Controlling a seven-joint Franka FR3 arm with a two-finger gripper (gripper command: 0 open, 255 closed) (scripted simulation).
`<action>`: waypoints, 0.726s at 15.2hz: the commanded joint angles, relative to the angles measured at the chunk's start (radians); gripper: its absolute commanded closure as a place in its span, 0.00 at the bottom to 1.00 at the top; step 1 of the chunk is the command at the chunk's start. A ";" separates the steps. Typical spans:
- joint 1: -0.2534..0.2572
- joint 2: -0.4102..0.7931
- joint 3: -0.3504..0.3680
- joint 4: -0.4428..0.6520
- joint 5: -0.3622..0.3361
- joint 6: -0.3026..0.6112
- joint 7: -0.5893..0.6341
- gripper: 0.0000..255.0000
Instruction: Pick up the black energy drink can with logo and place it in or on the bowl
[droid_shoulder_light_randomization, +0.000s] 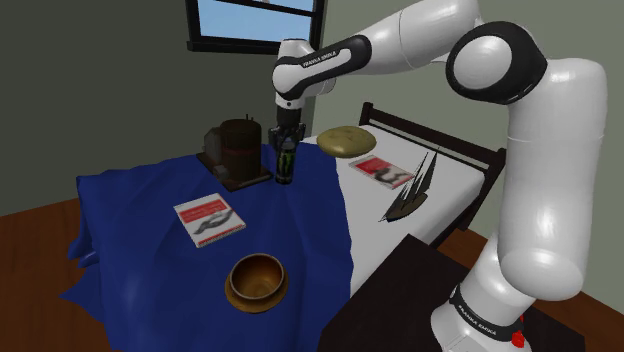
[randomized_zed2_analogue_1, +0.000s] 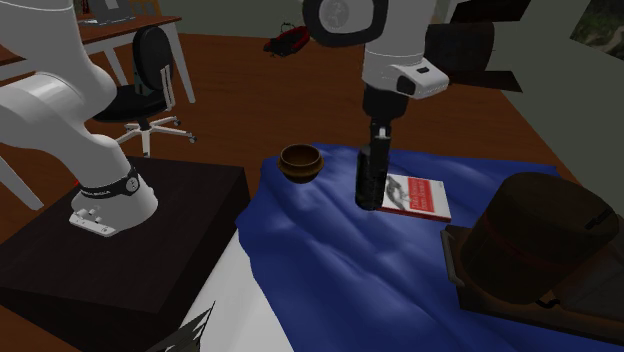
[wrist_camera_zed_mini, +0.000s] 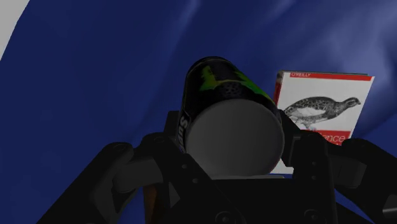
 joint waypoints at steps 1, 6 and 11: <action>0.025 -0.043 0.010 -0.055 -0.006 0.012 0.037 1.00; 0.086 -0.155 0.041 -0.195 -0.020 0.039 0.134 1.00; 0.145 -0.248 0.082 -0.300 -0.027 0.051 0.237 1.00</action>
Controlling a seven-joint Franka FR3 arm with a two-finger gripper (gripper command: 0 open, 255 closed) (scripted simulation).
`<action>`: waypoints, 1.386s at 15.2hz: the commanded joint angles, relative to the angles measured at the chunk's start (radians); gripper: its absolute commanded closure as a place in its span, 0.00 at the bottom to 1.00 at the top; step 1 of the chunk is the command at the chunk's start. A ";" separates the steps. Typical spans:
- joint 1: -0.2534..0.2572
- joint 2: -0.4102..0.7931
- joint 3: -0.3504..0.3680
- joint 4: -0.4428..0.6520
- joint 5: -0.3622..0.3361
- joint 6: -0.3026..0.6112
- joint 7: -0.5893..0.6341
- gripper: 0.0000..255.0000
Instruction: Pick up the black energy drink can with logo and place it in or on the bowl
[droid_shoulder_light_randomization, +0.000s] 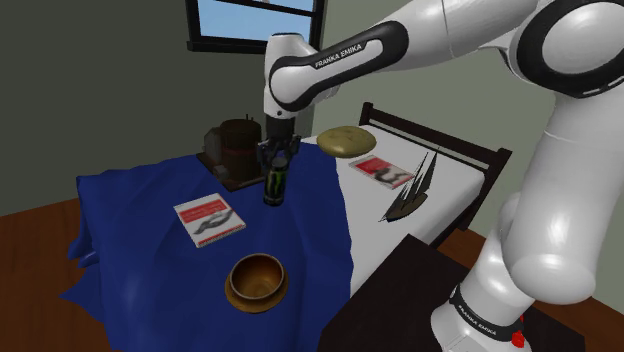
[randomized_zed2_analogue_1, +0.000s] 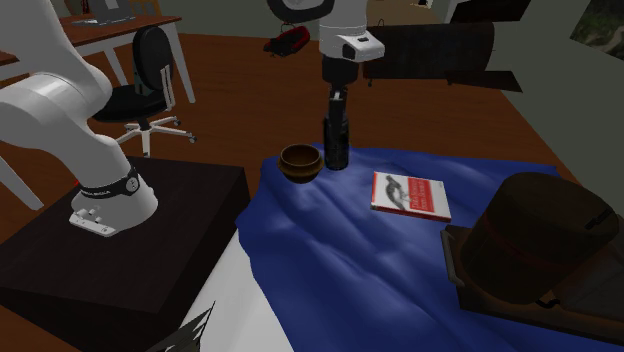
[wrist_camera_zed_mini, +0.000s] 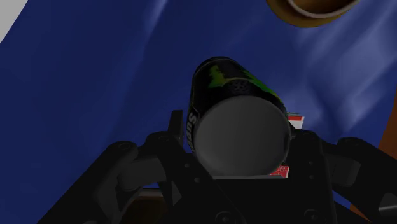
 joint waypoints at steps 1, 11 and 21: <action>0.026 -0.033 0.020 -0.030 -0.002 -0.003 0.048 1.00; 0.141 -0.154 0.129 -0.140 0.003 -0.016 0.269 1.00; 0.182 -0.138 0.171 -0.207 -0.001 0.066 0.355 1.00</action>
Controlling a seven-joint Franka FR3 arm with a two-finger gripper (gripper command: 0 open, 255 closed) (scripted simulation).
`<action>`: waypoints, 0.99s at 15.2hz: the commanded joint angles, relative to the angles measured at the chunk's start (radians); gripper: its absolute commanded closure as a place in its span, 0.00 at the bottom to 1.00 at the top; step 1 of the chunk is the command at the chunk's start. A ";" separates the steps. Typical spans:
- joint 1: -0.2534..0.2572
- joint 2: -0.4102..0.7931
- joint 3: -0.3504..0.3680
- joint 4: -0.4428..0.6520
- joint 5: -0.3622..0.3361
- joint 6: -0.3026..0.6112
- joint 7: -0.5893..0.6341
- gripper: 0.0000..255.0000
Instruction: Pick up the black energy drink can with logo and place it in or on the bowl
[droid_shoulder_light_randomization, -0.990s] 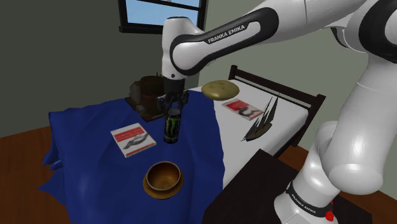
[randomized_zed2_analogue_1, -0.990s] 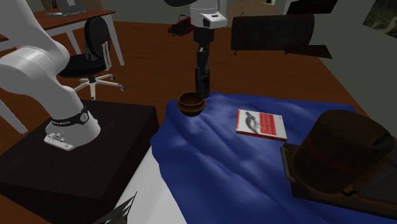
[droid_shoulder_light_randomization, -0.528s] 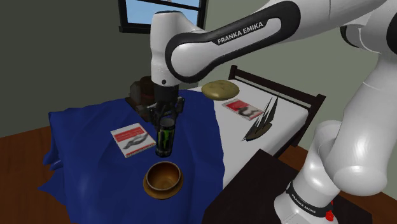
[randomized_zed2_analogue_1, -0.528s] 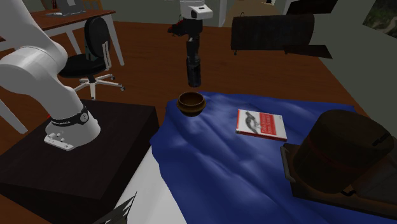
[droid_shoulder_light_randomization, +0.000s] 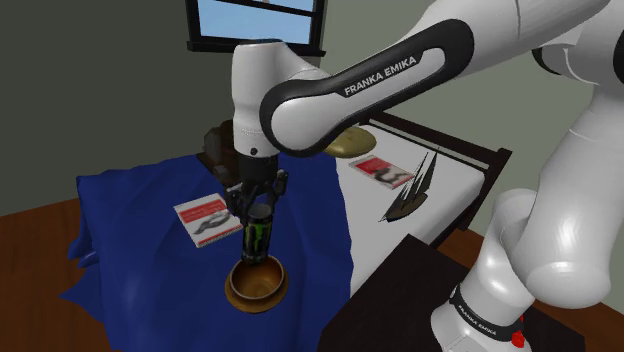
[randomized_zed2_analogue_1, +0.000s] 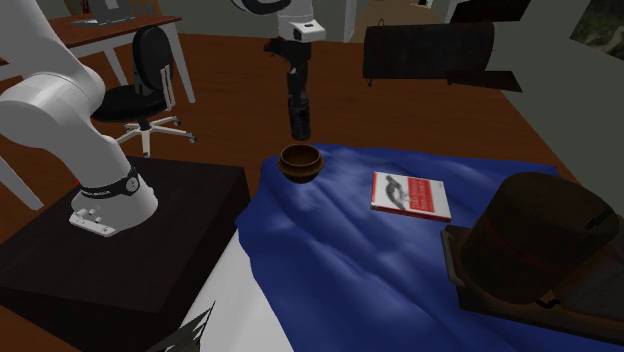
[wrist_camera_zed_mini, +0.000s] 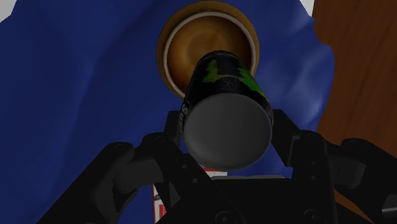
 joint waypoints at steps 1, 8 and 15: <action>0.001 0.012 0.001 -0.015 -0.003 0.028 0.005 1.00; 0.002 0.061 0.001 -0.058 -0.017 0.119 0.015 1.00; 0.003 0.113 0.000 -0.089 -0.033 0.200 0.027 1.00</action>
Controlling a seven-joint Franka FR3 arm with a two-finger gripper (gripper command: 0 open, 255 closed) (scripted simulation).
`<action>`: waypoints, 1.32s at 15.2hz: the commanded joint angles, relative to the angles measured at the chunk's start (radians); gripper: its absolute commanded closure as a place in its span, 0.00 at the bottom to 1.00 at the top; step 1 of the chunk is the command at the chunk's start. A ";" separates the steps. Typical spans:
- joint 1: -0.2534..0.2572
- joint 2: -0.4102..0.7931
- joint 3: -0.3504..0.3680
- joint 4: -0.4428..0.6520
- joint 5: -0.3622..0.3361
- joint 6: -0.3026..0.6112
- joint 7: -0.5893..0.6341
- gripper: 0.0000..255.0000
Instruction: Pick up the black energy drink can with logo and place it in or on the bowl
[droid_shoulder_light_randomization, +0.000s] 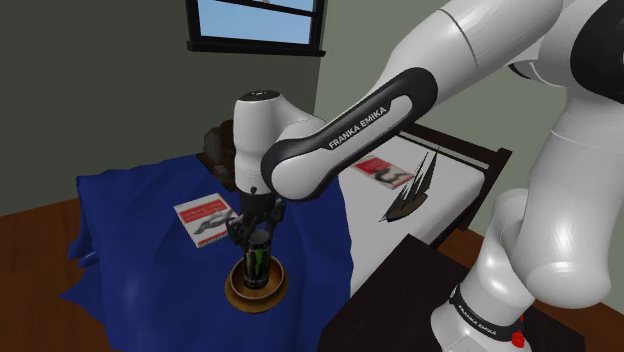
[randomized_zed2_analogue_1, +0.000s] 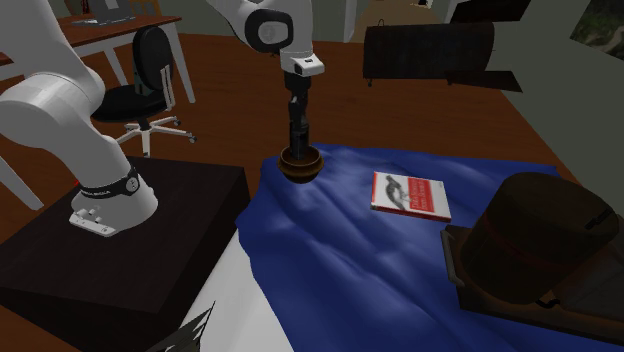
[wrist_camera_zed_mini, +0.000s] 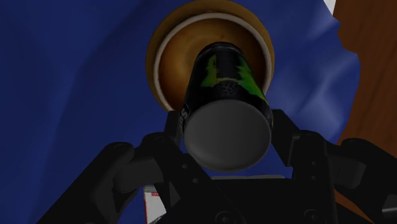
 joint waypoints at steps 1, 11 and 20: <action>-0.001 0.005 -0.001 -0.003 -0.002 0.009 0.000 1.00; -0.001 0.005 -0.001 -0.003 -0.002 0.009 0.000 0.00; -0.002 -0.072 0.002 0.044 0.022 -0.113 -0.017 0.00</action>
